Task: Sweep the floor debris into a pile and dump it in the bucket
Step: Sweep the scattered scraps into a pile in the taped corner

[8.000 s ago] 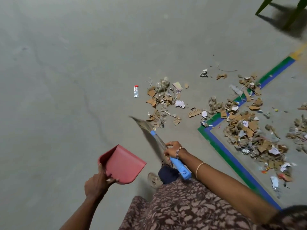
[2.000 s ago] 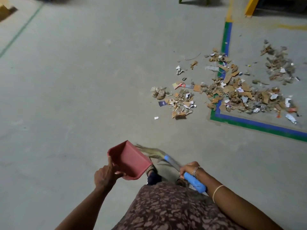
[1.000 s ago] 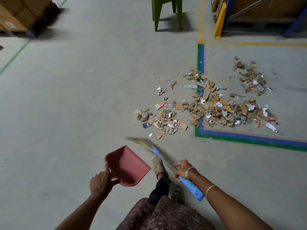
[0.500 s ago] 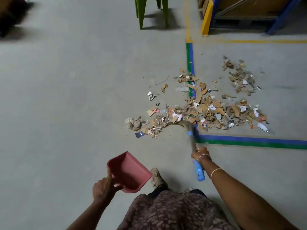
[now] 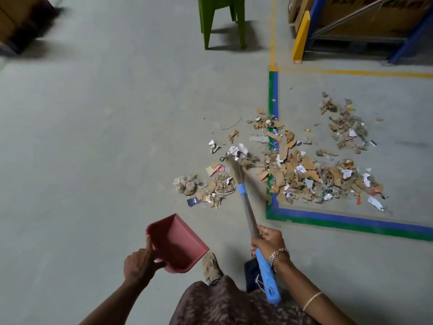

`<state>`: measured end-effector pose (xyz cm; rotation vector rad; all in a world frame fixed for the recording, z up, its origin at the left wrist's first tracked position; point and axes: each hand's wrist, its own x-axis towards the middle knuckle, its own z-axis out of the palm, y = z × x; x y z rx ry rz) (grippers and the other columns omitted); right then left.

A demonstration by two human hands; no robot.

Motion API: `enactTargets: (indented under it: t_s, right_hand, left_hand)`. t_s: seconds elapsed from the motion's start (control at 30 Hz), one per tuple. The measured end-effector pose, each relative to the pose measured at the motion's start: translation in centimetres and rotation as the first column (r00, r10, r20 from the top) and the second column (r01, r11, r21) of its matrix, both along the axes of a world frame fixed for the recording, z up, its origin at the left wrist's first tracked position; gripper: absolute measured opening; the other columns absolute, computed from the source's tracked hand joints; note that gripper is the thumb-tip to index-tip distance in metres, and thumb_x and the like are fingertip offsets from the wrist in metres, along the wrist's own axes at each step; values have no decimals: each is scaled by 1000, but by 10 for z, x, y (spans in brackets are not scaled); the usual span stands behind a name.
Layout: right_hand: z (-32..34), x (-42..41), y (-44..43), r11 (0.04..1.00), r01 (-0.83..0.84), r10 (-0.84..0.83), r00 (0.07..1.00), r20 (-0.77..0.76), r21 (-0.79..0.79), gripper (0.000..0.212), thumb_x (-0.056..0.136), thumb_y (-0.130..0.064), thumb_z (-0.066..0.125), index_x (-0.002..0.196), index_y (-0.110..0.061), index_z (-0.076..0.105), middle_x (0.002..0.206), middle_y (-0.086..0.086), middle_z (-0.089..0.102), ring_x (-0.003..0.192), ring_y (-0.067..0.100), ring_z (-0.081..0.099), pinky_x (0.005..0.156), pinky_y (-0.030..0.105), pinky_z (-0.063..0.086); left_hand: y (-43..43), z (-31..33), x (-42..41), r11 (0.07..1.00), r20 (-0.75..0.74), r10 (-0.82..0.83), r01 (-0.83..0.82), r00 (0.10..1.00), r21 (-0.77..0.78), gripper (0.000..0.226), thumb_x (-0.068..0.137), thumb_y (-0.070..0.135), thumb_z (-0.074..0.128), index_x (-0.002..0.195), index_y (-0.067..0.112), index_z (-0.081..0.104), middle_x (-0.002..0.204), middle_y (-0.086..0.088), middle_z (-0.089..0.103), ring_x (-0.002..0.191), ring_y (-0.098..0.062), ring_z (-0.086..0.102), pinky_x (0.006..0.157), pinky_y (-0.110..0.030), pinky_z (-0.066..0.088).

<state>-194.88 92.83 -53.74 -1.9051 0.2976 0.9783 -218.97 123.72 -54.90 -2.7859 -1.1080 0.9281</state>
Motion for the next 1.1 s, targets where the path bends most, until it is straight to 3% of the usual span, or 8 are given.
enactTargets:
  t_s: [0.07, 0.2, 0.3, 0.43, 0.57, 0.7, 0.87, 1.1]
  right_hand:
    - [4, 8, 11, 995, -93, 94, 995, -24, 40, 51, 65, 3, 64, 116, -1, 69, 59, 13, 65, 46, 25, 56, 56, 49, 57]
    - [-3, 23, 45, 958, -276, 283, 954, -100, 80, 56, 69, 10, 63, 125, -1, 64, 63, 10, 67, 44, 22, 57, 47, 30, 52]
    - [-14, 32, 76, 913, -392, 406, 902, -147, 115, 57, 65, 5, 64, 122, -1, 64, 66, 11, 68, 46, 23, 61, 49, 32, 54]
    - [-25, 39, 114, 891, -430, 453, 858, -240, 147, 30, 69, 11, 63, 96, -4, 66, 59, 12, 65, 43, 24, 60, 52, 36, 56]
    - [-40, 38, 133, 945, -302, 327, 901, -285, 128, 10, 69, 8, 61, 67, -1, 60, 56, 13, 60, 41, 24, 56, 55, 34, 49]
    - [-42, 52, 133, 995, -34, 62, 950, -307, 96, 2, 67, 5, 62, 66, 3, 63, 53, 15, 61, 38, 21, 53, 47, 24, 44]
    - [-34, 92, 110, 966, 251, -228, 937, -265, 58, 5, 64, 2, 66, 61, 0, 63, 56, 14, 63, 43, 23, 52, 51, 29, 45]
    - [-11, 116, 63, 956, 291, -292, 955, -45, -31, 7, 71, -2, 65, 65, 1, 65, 43, 2, 55, 35, 15, 46, 30, 13, 29]
  left_hand:
    - [-13, 10, 1, 997, -2, 79, -79, 997, 11, 112, 76, 82, 56, 158, 22, 9, 107, 4, 72, 96, -22, 69, 66, -31, 41]
    - [-35, 29, -1, 972, 40, 229, -231, 973, 40, 114, 73, 84, 57, 157, 24, 9, 106, 4, 73, 97, -22, 70, 67, -31, 41]
    - [-52, 39, 0, 936, 46, 347, -349, 937, 47, 113, 68, 87, 58, 154, 26, 18, 97, 2, 74, 91, -24, 71, 63, -32, 41]
    - [-77, 51, -1, 890, 68, 450, -454, 890, 50, 115, 62, 91, 57, 152, 30, 18, 92, 2, 74, 88, -23, 72, 61, -32, 41]
    - [-97, 67, 0, 875, 36, 477, -478, 878, 79, 117, 66, 87, 60, 156, 27, 15, 103, 2, 74, 98, -23, 71, 65, -31, 38]
    - [-102, 69, -12, 851, 64, 518, -522, 853, 55, 124, 60, 92, 58, 158, 29, 16, 97, 0, 75, 92, -23, 73, 63, -32, 40]
    - [-94, 58, -26, 851, 90, 523, -525, 848, 8, 129, 54, 97, 54, 157, 30, 14, 98, 2, 75, 91, -20, 72, 63, -32, 43]
    - [-70, 46, -21, 918, 64, 394, -396, 917, 13, 124, 65, 91, 55, 159, 27, 6, 111, 3, 73, 102, -20, 70, 74, -32, 47]
